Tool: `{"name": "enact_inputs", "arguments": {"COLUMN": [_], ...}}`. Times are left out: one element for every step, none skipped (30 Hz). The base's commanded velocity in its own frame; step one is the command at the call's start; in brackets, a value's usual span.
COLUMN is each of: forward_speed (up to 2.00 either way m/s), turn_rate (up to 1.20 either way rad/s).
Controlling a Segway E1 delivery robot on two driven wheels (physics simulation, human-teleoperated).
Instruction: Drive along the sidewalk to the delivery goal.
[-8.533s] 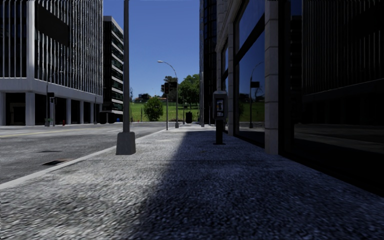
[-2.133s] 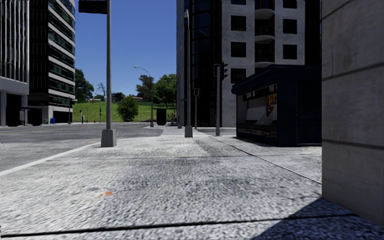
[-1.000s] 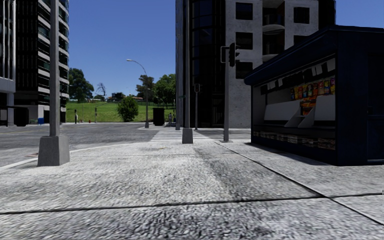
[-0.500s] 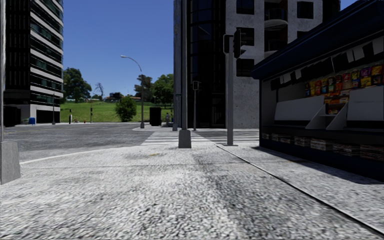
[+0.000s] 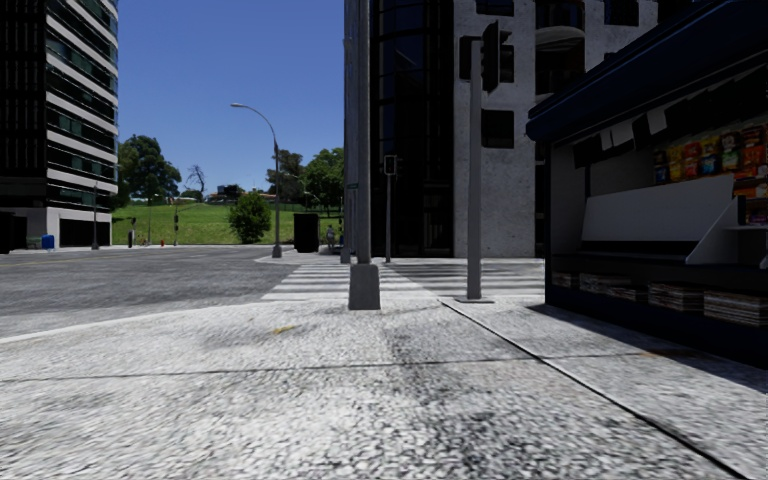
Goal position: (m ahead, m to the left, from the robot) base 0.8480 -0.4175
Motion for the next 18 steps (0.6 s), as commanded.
{"name": "enact_inputs", "arguments": {"forward_speed": [1.91,1.71,1.71,1.62,1.52,1.43,1.43,1.38,1.36,1.36,1.36,1.36,1.36,1.36,1.36,1.34,1.34,1.32], "turn_rate": [-0.21,-0.21,-0.21,-0.21,-0.22,-0.23,-0.23,-0.34,-0.37,-0.38,-0.39,-0.39,-0.39,-0.39,-0.39,-0.39,-0.39,-0.39]}}
